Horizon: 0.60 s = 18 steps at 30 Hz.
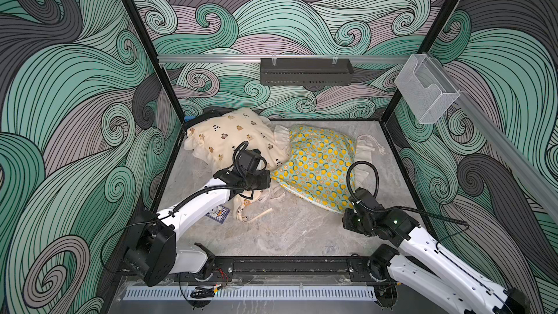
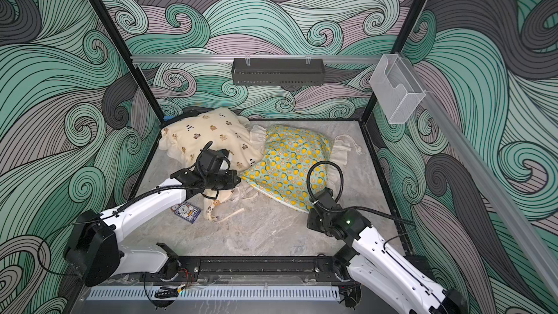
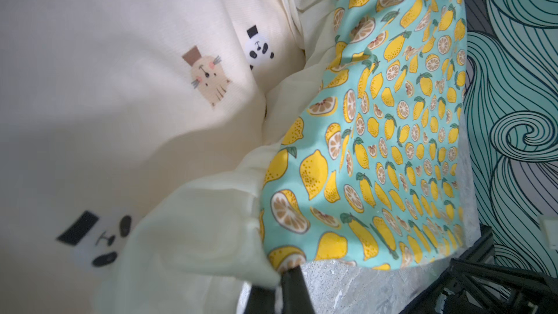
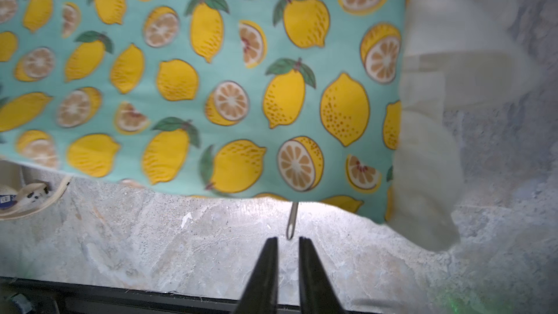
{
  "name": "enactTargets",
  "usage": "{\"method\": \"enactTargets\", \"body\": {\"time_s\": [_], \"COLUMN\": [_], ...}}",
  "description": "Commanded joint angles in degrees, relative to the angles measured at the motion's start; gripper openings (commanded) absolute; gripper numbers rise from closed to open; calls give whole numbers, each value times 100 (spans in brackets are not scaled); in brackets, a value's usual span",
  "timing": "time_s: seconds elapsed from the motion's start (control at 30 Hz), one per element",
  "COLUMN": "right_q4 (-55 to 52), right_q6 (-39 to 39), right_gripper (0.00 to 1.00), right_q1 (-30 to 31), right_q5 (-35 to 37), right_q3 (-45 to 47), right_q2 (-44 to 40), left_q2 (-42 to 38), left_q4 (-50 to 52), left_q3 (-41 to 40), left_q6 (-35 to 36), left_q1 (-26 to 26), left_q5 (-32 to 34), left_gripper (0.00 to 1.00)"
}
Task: Zip up pillowcases
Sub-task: Zip the zipper on the pillowcase.
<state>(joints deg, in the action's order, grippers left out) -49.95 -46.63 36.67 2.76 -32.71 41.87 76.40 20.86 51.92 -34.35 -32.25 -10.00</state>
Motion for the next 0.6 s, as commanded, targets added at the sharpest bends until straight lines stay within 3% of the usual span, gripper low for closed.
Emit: {"method": "enactTargets", "body": {"time_s": [0.0,0.1,0.2,0.37,0.57], "right_q4": [-93,-19,158,563,1535], "right_q6": [210,289,560,1063,1175], "right_gripper": [29,38,58,78,89], "right_q1": [-31,-93,-418,-1498,-2221], "right_q5": [102,62,128,-403,-663], "right_q3": [-367,-611,-757,-897,-826], "right_q2": [4,66,248,937,1721], "left_q2": [33,27,67,80,144], "left_q4": [-199,-184,-195,-188,-176], "left_q3": [19,20,37,73,115], "left_q6": [-55,-45,-46,-52,-46], "left_q1": [35,34,25,-17,-62], "left_q5": [-214,-239,-280,-345,-380], "left_gripper": [0,0,0,0,0]}}
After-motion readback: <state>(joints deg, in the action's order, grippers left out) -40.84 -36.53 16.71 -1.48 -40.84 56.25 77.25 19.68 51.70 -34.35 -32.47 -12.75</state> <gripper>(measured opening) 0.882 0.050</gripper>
